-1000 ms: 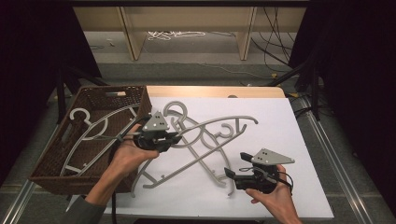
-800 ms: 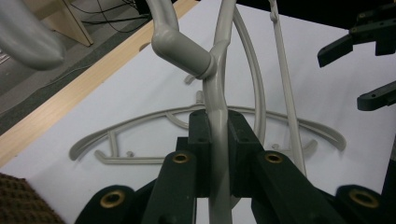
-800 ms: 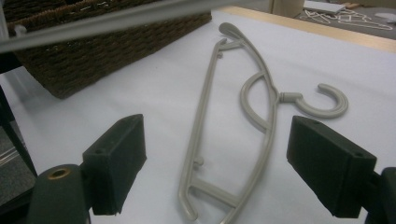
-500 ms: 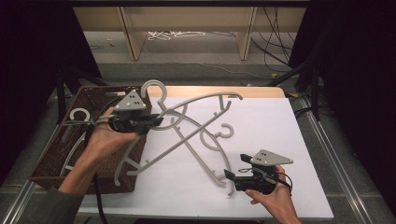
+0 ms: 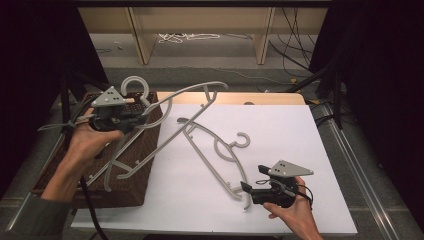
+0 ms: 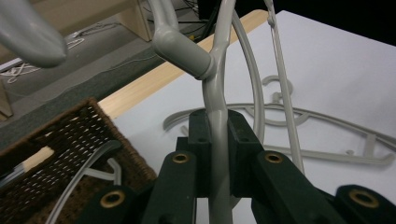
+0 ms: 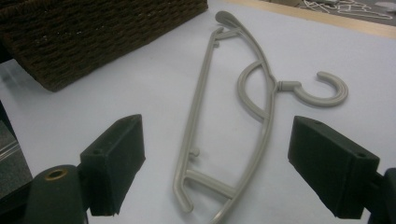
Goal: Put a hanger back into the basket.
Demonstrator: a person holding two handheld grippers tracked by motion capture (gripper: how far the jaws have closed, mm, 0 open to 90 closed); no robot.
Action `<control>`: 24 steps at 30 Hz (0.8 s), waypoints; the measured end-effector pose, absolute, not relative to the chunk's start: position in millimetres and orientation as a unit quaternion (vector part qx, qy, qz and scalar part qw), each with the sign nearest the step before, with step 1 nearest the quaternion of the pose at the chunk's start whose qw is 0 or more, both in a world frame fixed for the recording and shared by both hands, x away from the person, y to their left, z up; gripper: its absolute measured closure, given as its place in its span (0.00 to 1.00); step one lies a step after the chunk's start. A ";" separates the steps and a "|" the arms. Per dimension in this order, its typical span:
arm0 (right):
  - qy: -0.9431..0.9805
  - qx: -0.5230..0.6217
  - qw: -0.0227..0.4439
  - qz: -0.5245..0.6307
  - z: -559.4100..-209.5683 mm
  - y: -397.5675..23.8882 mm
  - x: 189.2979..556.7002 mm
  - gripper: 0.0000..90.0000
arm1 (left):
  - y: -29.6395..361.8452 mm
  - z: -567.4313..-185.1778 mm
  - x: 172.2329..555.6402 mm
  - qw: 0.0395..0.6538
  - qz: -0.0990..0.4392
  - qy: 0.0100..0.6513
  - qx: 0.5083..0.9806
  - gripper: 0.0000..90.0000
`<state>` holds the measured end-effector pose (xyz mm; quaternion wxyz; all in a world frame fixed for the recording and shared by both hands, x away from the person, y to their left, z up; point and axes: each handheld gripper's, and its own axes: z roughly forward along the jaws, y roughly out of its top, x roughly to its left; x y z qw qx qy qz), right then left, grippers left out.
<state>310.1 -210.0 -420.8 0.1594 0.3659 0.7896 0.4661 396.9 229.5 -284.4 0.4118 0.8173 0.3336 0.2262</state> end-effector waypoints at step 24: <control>0.786 0.369 0.154 0.472 -427.6 -208.7 313.2 0.21 | 311.6 -300.3 419.4 0.381 0.293 0.414 0.773 0.91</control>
